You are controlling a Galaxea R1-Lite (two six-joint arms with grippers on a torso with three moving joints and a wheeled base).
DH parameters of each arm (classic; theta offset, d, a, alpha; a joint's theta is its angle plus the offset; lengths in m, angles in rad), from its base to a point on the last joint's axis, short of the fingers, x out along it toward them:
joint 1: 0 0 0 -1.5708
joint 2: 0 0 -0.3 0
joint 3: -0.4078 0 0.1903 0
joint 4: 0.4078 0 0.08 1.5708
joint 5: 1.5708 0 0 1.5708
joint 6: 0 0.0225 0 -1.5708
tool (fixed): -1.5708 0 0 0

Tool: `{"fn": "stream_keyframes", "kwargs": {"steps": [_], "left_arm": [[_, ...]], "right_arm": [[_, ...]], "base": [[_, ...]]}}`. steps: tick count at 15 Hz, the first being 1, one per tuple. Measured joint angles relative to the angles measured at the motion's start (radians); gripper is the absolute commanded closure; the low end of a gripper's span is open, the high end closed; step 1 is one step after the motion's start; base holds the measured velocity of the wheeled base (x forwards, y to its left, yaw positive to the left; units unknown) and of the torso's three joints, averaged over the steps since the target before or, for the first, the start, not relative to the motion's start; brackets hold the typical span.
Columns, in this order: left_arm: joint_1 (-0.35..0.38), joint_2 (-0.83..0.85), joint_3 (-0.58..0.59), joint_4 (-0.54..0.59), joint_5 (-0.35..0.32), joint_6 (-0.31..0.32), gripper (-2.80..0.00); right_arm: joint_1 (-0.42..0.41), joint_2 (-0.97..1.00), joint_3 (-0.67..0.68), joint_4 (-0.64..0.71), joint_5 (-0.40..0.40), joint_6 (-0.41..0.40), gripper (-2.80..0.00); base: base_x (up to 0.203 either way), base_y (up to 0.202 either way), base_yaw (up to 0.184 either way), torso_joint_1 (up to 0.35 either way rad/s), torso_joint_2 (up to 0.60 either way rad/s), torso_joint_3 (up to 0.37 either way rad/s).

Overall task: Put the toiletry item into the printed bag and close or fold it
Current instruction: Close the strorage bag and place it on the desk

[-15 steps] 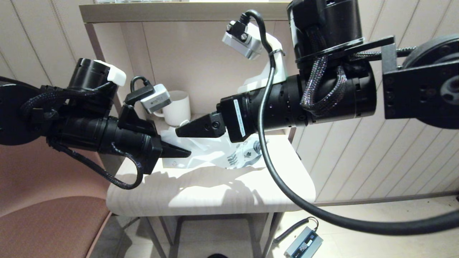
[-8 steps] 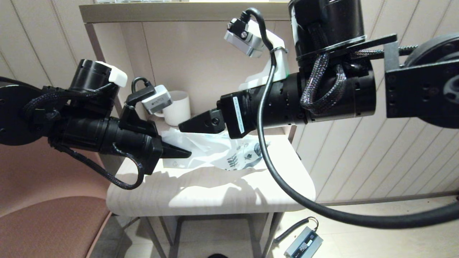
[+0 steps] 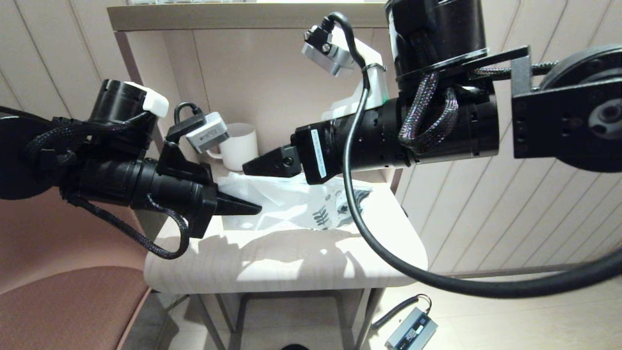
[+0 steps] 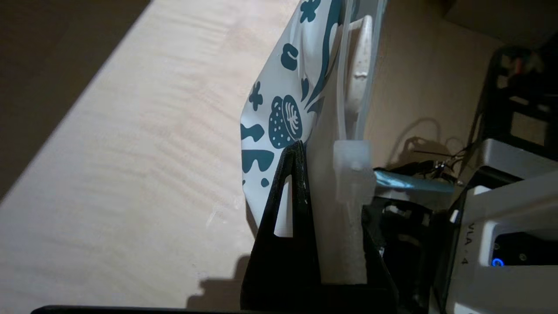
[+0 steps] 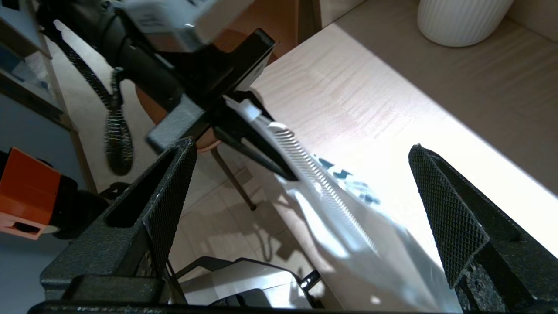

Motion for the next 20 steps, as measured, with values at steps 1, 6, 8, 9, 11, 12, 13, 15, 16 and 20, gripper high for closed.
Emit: {"fn": "stream_keyframes", "kwargs": {"steps": [1,6,8,9,11,12,13,15,16,20], "left_arm": [[0.000,-0.005,0.004,-0.002,-0.020,0.003,0.00],[0.000,-0.010,0.006,-0.003,-0.021,0.005,0.00],[0.000,-0.007,0.006,-0.003,-0.019,0.005,0.00],[0.000,-0.004,0.006,-0.003,-0.019,0.005,0.00],[0.000,0.004,0.003,-0.003,-0.019,0.005,0.00],[0.000,0.006,0.003,-0.003,-0.020,0.004,0.00],[0.000,0.005,0.004,-0.003,-0.024,0.003,0.00],[0.000,0.004,0.006,-0.003,-0.028,0.001,0.00],[0.000,0.004,0.006,-0.004,-0.029,0.000,0.00],[0.002,-0.011,0.003,-0.006,-0.033,-0.014,0.00]], "right_arm": [[0.008,0.002,0.004,0.000,-0.005,0.000,-2.80],[0.017,0.001,-0.016,0.002,-0.016,0.000,-2.80],[0.016,-0.003,-0.019,0.001,-0.024,0.000,-2.80],[0.013,-0.007,-0.021,0.000,-0.038,0.000,0.00],[0.008,-0.012,-0.022,0.001,-0.073,-0.005,0.00],[0.008,-0.013,-0.020,0.001,-0.075,-0.008,0.00],[0.009,-0.015,-0.018,0.002,-0.075,-0.008,0.00],[0.009,-0.017,-0.021,0.002,-0.075,-0.008,0.00],[0.008,-0.017,-0.021,0.003,-0.075,-0.008,0.00],[0.011,-0.020,-0.018,0.005,-0.075,-0.008,0.00]], "base": [[0.000,0.000,0.000,0.000,0.00,0.000],[0.000,0.000,0.000,0.000,0.00,0.000],[0.000,0.000,0.000,0.000,0.00,0.000],[0.000,0.000,0.000,0.000,0.00,0.000],[0.000,0.000,0.000,0.000,0.00,0.000],[0.000,0.000,0.000,0.000,0.00,0.000],[0.000,0.000,0.000,0.000,0.00,0.000],[0.000,0.000,0.000,0.000,0.00,0.000],[0.000,0.000,0.000,0.000,0.00,0.000],[0.000,0.000,0.000,0.000,0.00,0.000]]}}
